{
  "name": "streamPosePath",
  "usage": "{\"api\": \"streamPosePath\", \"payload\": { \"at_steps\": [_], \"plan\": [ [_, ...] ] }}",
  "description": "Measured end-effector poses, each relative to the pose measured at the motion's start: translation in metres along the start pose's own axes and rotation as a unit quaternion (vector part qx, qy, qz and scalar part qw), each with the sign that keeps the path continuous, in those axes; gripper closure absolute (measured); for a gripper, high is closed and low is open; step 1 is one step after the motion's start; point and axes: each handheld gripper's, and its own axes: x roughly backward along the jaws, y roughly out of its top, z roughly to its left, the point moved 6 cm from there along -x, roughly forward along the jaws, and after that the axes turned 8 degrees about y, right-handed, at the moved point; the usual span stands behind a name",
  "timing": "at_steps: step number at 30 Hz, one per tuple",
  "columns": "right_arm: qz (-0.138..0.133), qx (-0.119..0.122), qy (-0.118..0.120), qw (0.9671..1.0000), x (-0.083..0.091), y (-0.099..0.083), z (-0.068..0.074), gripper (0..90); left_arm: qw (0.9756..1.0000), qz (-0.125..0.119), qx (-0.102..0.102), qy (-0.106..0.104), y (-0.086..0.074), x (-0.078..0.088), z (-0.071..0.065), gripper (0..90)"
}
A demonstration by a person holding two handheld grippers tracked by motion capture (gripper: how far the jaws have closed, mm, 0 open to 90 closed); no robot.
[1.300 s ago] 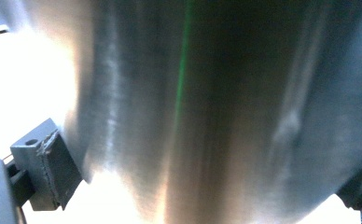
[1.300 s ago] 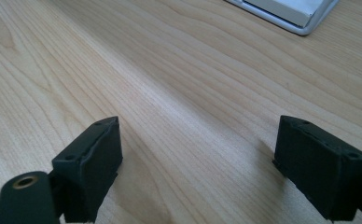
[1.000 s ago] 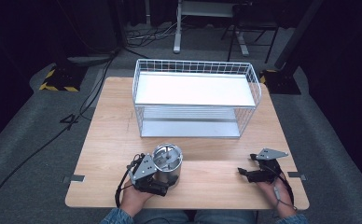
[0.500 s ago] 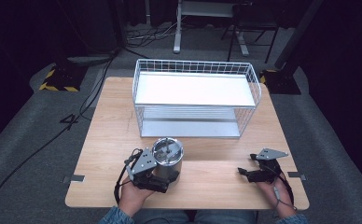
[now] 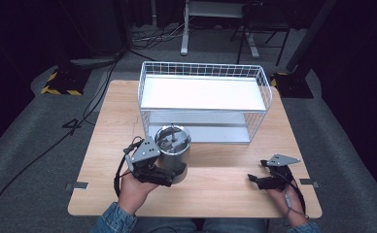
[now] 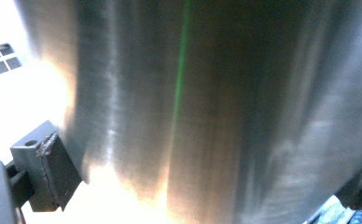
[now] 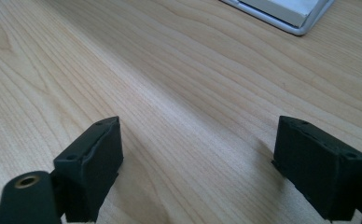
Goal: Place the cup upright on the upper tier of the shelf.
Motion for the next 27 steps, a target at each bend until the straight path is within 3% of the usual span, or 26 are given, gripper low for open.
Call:
{"api": "streamPosePath", "payload": {
  "at_steps": [15,27],
  "plan": [
    [-0.001,-0.004,-0.002,1.0,0.0,0.0,0.0,17.4,0.9999,-0.009,-0.003,-0.006,0.053,0.012,0.015,3.8],
    [-0.002,-0.006,-0.004,1.0,0.0,0.0,-0.001,17.6,0.9998,-0.02,-0.005,0.007,0.097,0.01,0.032,3.8]
  ]
}}
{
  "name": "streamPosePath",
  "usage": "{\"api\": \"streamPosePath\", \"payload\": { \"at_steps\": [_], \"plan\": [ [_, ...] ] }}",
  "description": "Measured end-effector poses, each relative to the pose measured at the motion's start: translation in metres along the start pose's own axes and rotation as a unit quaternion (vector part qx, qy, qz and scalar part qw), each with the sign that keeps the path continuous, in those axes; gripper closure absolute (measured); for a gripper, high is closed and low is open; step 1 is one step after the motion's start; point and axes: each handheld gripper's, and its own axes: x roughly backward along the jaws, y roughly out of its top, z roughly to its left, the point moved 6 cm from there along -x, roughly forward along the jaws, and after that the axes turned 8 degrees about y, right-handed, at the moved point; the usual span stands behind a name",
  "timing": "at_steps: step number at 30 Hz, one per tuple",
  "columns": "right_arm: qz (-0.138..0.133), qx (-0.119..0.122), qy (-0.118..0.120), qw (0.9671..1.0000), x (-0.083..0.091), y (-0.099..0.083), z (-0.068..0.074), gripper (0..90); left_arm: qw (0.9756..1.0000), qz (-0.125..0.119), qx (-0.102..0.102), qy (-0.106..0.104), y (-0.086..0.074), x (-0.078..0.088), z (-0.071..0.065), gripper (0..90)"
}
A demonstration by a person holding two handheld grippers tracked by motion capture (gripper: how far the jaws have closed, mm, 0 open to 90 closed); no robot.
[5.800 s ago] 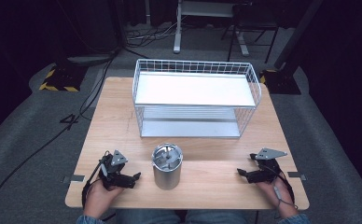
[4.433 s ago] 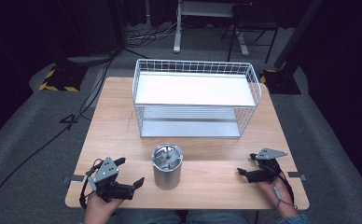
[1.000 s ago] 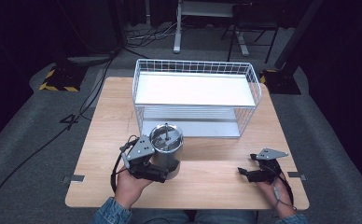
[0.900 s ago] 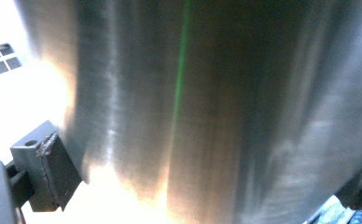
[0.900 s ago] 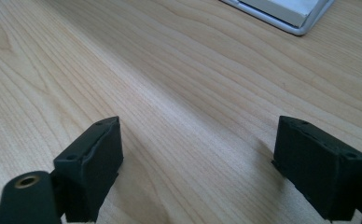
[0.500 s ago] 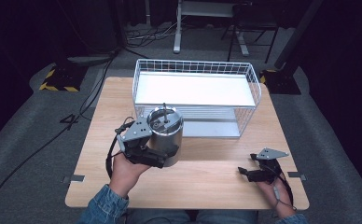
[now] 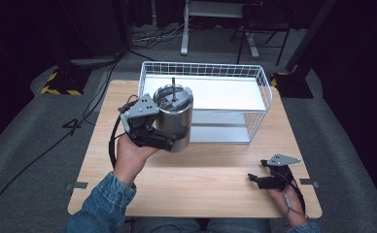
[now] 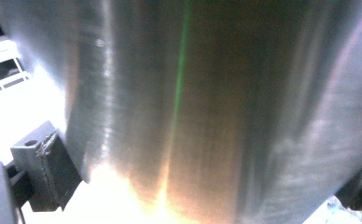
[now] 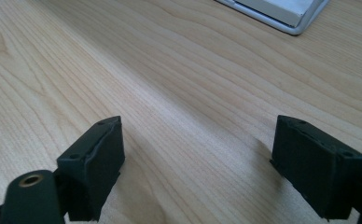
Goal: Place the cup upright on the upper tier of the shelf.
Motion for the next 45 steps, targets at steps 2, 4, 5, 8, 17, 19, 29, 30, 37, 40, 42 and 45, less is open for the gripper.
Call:
{"api": "streamPosePath", "payload": {
  "at_steps": [2,4,5,8,17,19,29,30,37,40,42,45],
  "plan": [
    [0.0,0.0,-0.001,1.0,0.0,0.0,0.0,17.5,1.0,-0.002,-0.001,0.001,0.006,-0.001,0.002,3.8],
    [0.0,0.0,-0.001,1.0,0.0,0.0,0.0,17.5,1.0,-0.006,0.002,0.005,0.012,-0.003,0.005,3.8],
    [0.0,0.0,-0.001,1.0,0.0,0.0,0.0,17.6,0.9999,-0.008,0.005,0.005,0.016,-0.004,0.006,3.8],
    [0.0,0.0,-0.001,1.0,0.0,0.0,0.0,17.5,0.9998,-0.013,0.01,0.007,0.027,-0.008,0.013,3.8],
    [0.0,-0.004,-0.005,1.0,0.0,0.0,0.0,17.7,0.9991,-0.014,0.019,0.036,0.053,-0.035,0.036,3.8],
    [0.0,-0.003,-0.005,1.0,0.0,0.0,0.0,17.6,0.9988,-0.015,0.02,0.042,0.057,-0.042,0.041,3.8],
    [0.0,-0.004,-0.005,1.0,0.0,0.0,0.0,17.7,0.9967,-0.015,0.035,0.073,0.071,-0.075,0.062,3.8],
    [0.0,-0.003,-0.005,1.0,0.0,0.0,0.0,17.7,0.9963,-0.015,0.037,0.076,0.072,-0.078,0.064,3.8],
    [0.0,-0.003,-0.003,1.0,0.0,0.0,0.001,18.0,0.9945,-0.025,0.04,0.094,0.076,-0.095,0.075,3.7],
    [0.0,-0.002,-0.003,1.0,0.0,0.0,0.001,18.1,0.9941,-0.024,0.037,0.099,0.076,-0.102,0.078,3.7],
    [0.0,-0.002,-0.003,1.0,0.0,0.0,0.001,18.4,0.9937,-0.02,0.042,0.102,0.075,-0.108,0.08,3.7],
    [-0.001,-0.001,-0.002,1.0,0.0,0.0,0.001,18.8,0.9932,-0.016,0.049,0.105,0.074,-0.113,0.083,3.7]
  ]
}}
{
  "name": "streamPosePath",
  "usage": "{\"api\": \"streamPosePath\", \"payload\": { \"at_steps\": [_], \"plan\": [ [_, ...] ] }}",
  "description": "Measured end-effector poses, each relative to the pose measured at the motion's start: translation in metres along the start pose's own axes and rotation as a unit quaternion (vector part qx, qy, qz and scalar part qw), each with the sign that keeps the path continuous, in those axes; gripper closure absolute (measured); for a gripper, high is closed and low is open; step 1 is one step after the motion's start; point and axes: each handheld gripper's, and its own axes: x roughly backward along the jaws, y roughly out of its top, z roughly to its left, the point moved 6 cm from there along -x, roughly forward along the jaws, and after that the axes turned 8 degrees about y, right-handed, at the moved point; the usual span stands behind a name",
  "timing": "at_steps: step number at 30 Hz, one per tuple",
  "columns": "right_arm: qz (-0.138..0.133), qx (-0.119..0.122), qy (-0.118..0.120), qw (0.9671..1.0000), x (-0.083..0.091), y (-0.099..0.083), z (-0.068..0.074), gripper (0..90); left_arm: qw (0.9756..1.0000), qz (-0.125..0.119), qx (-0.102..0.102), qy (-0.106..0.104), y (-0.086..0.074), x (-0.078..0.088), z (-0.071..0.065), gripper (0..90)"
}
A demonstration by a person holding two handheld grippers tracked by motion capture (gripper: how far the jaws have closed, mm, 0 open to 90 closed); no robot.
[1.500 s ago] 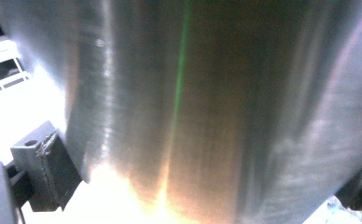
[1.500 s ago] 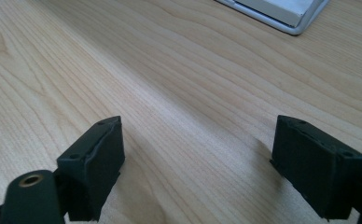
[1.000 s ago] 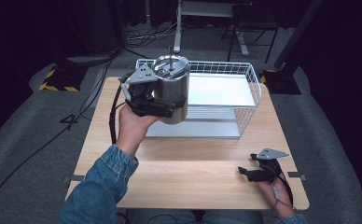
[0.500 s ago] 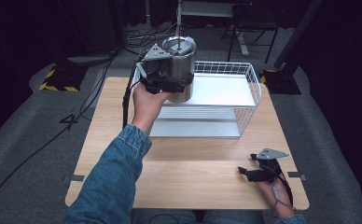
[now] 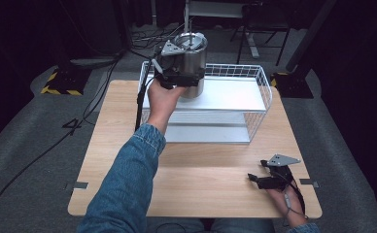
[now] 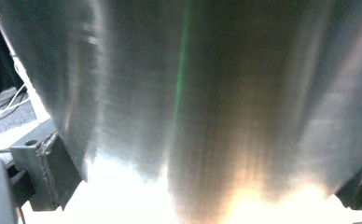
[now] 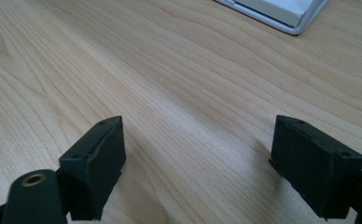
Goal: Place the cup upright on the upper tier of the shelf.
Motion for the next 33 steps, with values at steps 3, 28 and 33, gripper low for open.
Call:
{"api": "streamPosePath", "payload": {
  "at_steps": [3,28,33],
  "plan": [
    [0.0,0.002,0.001,1.0,0.0,0.0,0.0,19.2,0.9999,0.001,0.007,0.007,-0.003,-0.009,0.004,3.7],
    [-0.001,0.002,0.002,1.0,0.0,0.0,0.001,19.7,0.9993,0.016,0.012,0.032,-0.009,-0.027,0.008,3.7],
    [-0.001,0.002,0.002,1.0,0.0,0.0,0.001,19.7,0.9992,0.023,0.016,0.03,-0.01,-0.029,0.007,3.7]
  ]
}}
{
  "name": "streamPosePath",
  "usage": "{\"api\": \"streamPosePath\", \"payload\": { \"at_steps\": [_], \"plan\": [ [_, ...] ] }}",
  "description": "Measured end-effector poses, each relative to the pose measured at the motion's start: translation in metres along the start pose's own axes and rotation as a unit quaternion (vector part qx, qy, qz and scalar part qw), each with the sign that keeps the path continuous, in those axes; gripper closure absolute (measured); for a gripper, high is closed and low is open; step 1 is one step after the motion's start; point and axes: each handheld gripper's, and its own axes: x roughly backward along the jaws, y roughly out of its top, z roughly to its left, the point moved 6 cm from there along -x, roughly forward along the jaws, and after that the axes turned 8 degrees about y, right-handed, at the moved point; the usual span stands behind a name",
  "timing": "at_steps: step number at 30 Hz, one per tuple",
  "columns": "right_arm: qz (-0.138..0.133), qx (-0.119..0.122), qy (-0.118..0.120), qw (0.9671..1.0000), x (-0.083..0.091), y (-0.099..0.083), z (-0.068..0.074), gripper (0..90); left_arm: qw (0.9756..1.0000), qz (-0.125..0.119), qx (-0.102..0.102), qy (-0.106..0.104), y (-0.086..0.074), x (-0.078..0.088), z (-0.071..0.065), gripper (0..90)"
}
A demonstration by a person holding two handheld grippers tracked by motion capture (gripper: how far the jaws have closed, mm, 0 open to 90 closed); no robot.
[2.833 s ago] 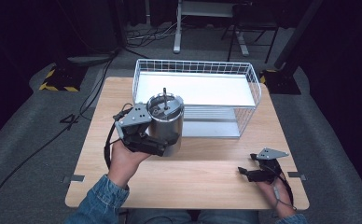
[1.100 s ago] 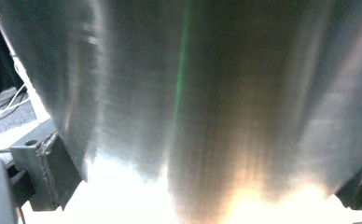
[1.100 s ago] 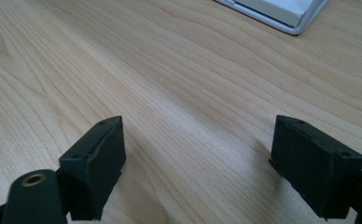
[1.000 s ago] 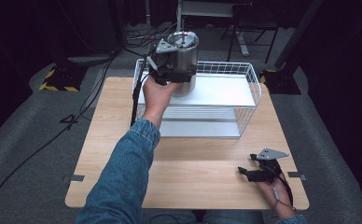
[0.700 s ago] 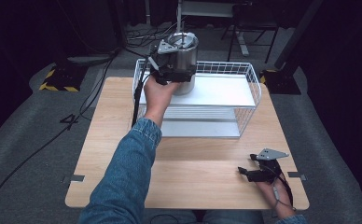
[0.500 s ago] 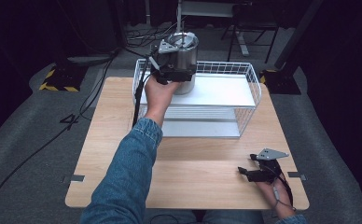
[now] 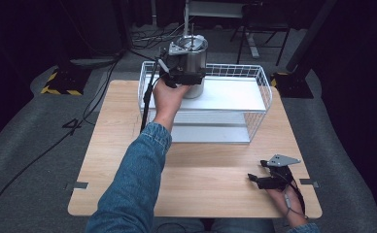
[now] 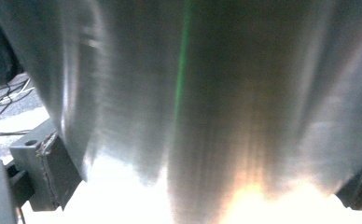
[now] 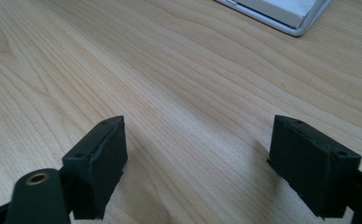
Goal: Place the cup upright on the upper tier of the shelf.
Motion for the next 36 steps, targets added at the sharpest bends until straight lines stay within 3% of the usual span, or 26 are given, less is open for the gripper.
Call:
{"api": "streamPosePath", "payload": {
  "at_steps": [9,16,31,35,36],
  "plan": [
    [0.0,0.0,0.0,1.0,0.0,0.0,0.0,19.8,0.9999,0.009,-0.008,0.005,-0.0039,-0.0033,-0.0025,3.6],
    [0.0,0.002,0.0,1.0,0.0001,0.0,0.0001,19.8,0.9997,0.003,-0.02,0.011,-0.007,-0.0023,-0.0052,3.5],
    [-0.001,0.003,0.0,1.0,0.0,0.0001,0.0007,20.3,1.0,-0.003,-0.005,0.006,-0.0082,-0.0044,-0.0034,0.0],
    [-0.001,0.004,0.001,1.0,0.0,0.0001,0.0007,20.2,0.9998,-0.014,-0.007,0.012,-0.0071,-0.0023,-0.0043,0.0],
    [-0.001,0.004,0.001,1.0,0.0,0.0,0.0007,20.2,0.9995,-0.027,-0.008,0.012,-0.0057,0.0006,-0.0045,0.0]
  ]
}}
